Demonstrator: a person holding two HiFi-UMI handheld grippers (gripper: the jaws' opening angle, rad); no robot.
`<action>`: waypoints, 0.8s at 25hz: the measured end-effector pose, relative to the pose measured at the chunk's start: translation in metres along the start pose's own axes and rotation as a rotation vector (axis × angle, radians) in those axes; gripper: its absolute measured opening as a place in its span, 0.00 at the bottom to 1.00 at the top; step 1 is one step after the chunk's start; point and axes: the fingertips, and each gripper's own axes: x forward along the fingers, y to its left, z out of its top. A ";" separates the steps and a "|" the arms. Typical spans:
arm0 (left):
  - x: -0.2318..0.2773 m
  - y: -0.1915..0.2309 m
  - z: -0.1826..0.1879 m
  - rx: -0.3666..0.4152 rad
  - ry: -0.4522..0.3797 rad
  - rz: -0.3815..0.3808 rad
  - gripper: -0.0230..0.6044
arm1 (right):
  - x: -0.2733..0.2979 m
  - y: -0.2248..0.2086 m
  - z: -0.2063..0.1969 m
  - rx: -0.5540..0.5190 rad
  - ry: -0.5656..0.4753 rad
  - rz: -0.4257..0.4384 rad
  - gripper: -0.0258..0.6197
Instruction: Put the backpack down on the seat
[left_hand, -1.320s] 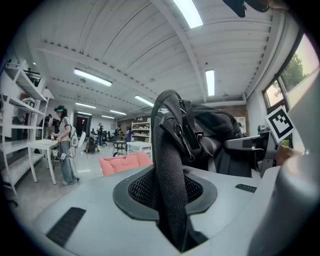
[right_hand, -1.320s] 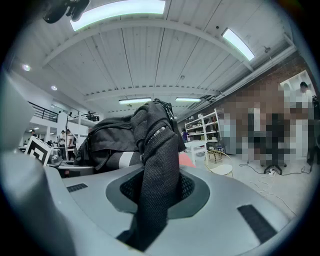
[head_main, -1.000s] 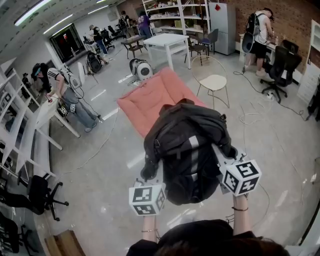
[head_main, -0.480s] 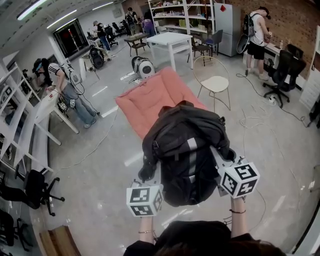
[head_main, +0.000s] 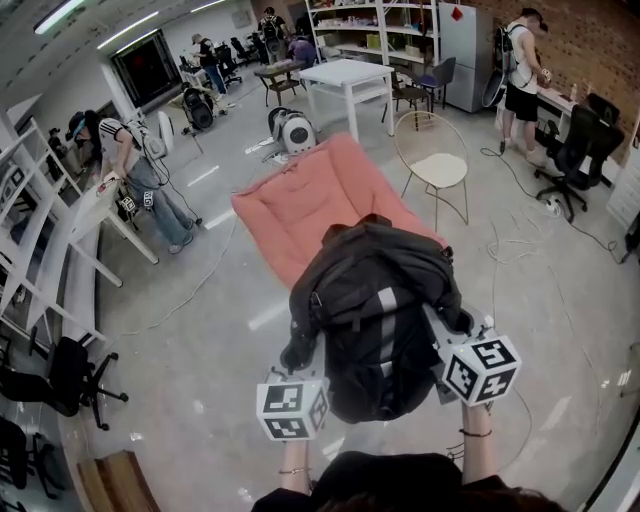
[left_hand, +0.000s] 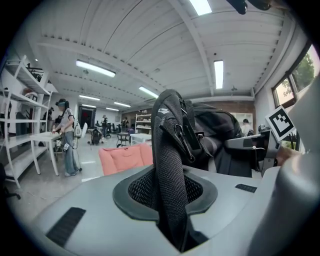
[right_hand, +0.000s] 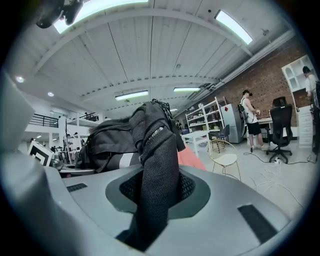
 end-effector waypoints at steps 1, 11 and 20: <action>0.009 0.002 -0.001 -0.002 0.005 -0.002 0.18 | 0.008 -0.005 -0.001 0.004 0.006 -0.002 0.18; 0.102 0.041 0.010 -0.037 0.051 -0.042 0.18 | 0.097 -0.039 0.008 0.054 0.023 -0.038 0.18; 0.179 0.059 0.016 -0.054 0.076 -0.107 0.18 | 0.159 -0.075 0.016 0.045 0.039 -0.104 0.18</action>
